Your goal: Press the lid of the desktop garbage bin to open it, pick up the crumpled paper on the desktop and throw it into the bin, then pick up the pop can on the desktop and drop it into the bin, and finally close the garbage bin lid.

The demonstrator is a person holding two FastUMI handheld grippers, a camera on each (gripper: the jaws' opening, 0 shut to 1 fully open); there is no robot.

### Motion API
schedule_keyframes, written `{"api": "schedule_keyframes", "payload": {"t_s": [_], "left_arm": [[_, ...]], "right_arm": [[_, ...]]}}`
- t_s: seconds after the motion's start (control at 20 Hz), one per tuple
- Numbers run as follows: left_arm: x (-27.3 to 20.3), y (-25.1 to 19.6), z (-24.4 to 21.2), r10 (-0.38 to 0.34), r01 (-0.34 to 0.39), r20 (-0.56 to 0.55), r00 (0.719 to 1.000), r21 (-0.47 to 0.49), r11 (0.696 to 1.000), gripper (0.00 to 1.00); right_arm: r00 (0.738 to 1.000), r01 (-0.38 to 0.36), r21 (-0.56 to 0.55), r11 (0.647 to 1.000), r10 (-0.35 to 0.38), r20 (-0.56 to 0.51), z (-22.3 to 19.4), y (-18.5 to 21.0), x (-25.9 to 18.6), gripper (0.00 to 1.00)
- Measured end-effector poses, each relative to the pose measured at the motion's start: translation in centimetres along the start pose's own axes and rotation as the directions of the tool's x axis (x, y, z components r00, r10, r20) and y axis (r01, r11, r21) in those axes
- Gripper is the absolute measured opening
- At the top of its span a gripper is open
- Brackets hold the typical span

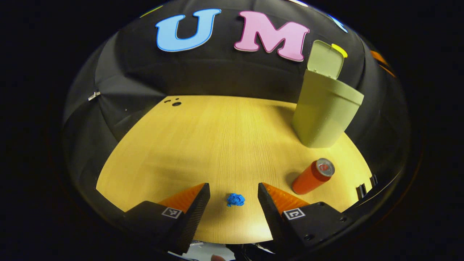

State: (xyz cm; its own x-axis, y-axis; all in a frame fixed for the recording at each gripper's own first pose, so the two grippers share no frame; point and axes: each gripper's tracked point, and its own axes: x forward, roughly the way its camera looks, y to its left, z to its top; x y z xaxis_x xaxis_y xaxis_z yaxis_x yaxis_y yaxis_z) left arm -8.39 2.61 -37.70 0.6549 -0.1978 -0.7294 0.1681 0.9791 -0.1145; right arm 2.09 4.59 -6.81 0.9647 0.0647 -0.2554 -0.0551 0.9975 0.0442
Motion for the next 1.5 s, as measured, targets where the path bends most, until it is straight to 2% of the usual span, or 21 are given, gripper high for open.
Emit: {"api": "schedule_keyframes", "payload": {"t_s": [0.45, 0.55, 0.6, 0.65, 0.7, 0.8, 0.9, 0.95, 1.05, 1.1, 1.25, 1.4, 1.45, 1.5], "left_arm": [[5.0, -0.3, -5.0, 0.004, 0.007, -0.111, 0.994, 0.097, 0.995, 0.83], [5.8, -0.2, -5.6, 0.004, 0.011, -0.13, 0.992, 0.118, 0.993, 0.79], [6.2, -0.1, -5.8, 0.01, 0.008, -0.138, 0.99, 0.124, 0.992, 0.81], [6.4, 0.2, -6.1, 0.018, 0.002, -0.145, 0.989, 0.131, 0.991, 0.69], [6.6, 0.3, -6.2, 0.019, 0.002, -0.152, 0.988, 0.136, 0.991, 0.71], [7.1, 0.3, -6.6, 0.017, 0.007, -0.168, 0.986, 0.146, 0.989, 0.64], [7.5, 0.1, -7.2, 0.016, 0.014, -0.184, 0.983, 0.16, 0.987, 0.62], [7.6, 0.2, -7.2, 0.01, 0.019, -0.182, 0.983, 0.161, 0.987, 0.52], [7.5, 0.3, -7.1, 0.004, 0.027, -0.187, 0.982, 0.165, 0.986, 0.47], [7.5, 0.3, -6.9, 0.005, 0.026, -0.187, 0.982, 0.167, 0.986, 0.39], [6.7, 0.2, -5.3, -0.016, 0.04, -0.148, 0.989, 0.166, 0.985, 0.31], [5.4, -0.5, -1.8, -0.058, 0.069, -0.078, 0.995, 0.146, 0.987, 0.35], [4.8, -0.8, -0.5, -0.072, 0.078, -0.05, 0.996, 0.137, 0.988, 0.31], [4.3, -1.1, 1.0, -0.086, 0.088, -0.022, 0.996, 0.129, 0.988, 0.35]], "right_arm": [[0.999, 0.006, -0.022, 1.0, -0.006, -0.037, -0.8, -0.2, -0.6, 0.76], [0.999, 0.012, -0.029, 1.0, -0.014, -0.046, -1.1, -0.5, -0.7, 0.76], [0.999, 0.018, -0.03, 0.999, -0.019, -0.051, -1.3, -0.7, -0.8, 0.76], [0.998, 0.022, -0.029, 0.999, -0.024, -0.055, -1.4, -0.9, -0.9, 0.76], [0.998, 0.027, -0.028, 0.999, -0.029, -0.058, -1.5, -1.1, -1.0, 0.76], [0.997, 0.033, -0.025, 0.999, -0.034, -0.069, -1.8, -1.3, -1.0, 0.76], [0.996, 0.034, -0.029, 0.999, -0.036, -0.081, -2.3, -1.3, -1.0, 0.76], [0.996, 0.033, -0.032, 0.999, -0.035, -0.084, -2.4, -1.3, -1.0, 0.76], [0.996, 0.031, -0.032, 0.999, -0.034, -0.087, -2.5, -1.0, -1.0, 0.76], [0.996, 0.031, -0.032, 0.999, -0.033, -0.087, -2.6, -1.0, -1.0, 0.76], [0.996, 0.028, -0.029, 0.999, -0.031, -0.089, -2.8, -0.6, -0.8, 0.76], [0.996, 0.025, -0.027, 0.999, -0.027, -0.088, -2.9, -0.4, -0.9, 0.76], [0.996, 0.025, -0.026, 0.999, -0.028, -0.088, -3.0, -0.4, -0.9, 0.76], [0.996, 0.026, -0.027, 0.999, -0.028, -0.088, -3.0, -0.4, -0.9, 0.76]]}}
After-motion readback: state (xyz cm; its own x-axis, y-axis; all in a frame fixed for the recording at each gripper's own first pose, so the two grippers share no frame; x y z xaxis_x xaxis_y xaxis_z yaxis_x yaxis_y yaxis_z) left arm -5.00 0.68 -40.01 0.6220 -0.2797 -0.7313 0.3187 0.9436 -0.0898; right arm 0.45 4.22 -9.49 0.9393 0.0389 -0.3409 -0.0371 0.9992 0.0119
